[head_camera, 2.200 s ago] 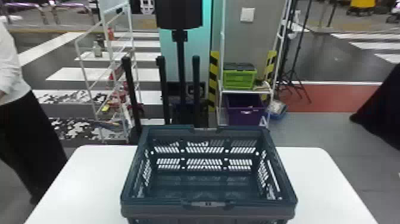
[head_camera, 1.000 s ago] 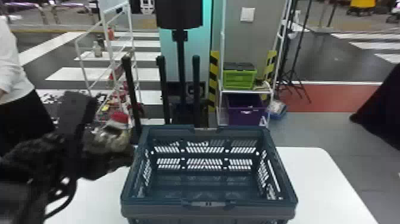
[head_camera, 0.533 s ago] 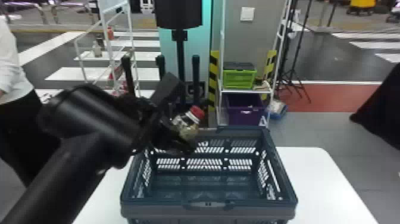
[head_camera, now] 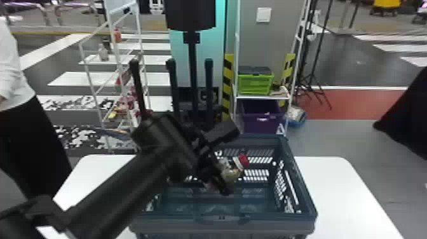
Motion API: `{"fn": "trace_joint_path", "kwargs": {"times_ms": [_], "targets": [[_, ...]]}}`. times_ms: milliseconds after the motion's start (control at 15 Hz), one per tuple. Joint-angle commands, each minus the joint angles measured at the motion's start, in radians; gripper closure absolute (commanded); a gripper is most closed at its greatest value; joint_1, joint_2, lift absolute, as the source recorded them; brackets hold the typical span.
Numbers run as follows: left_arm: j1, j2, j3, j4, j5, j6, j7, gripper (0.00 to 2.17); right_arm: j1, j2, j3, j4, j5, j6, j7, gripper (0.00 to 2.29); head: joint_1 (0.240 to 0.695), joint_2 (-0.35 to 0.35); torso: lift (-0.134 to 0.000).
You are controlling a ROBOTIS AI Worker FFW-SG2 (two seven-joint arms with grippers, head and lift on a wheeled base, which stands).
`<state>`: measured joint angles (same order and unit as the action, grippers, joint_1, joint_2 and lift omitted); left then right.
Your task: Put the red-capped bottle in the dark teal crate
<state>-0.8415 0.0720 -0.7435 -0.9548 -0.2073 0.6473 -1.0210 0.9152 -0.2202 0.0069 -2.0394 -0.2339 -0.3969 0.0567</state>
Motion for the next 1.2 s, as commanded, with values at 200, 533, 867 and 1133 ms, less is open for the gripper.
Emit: {"fn": "trace_joint_path", "kwargs": {"times_ms": [200,533,867,1133], "targets": [[-0.022,-0.044,-0.050,0.212,-0.086,-0.185,0.048,2.15,-0.001,0.007,0.007,0.005,0.001,-0.012,0.000,0.15,0.499,0.000,0.000],[-0.022,-0.038,-0.119,0.240,-0.109,-0.185,0.058,2.15,-0.007,0.015,0.008,0.008,0.005,-0.012,0.002,0.15,0.499,0.000,0.000],[-0.017,-0.037,-0.174,0.234,-0.118,-0.182,0.091,1.84,-0.004,0.018,0.007,0.005,0.005,-0.012,0.000,0.15,0.499,0.000,0.000],[-0.017,-0.035,-0.166,0.223,-0.103,-0.176,0.121,0.00,-0.002,0.018,0.005,0.005,0.005,-0.012,0.000,0.15,0.499,0.000,0.000]]}}
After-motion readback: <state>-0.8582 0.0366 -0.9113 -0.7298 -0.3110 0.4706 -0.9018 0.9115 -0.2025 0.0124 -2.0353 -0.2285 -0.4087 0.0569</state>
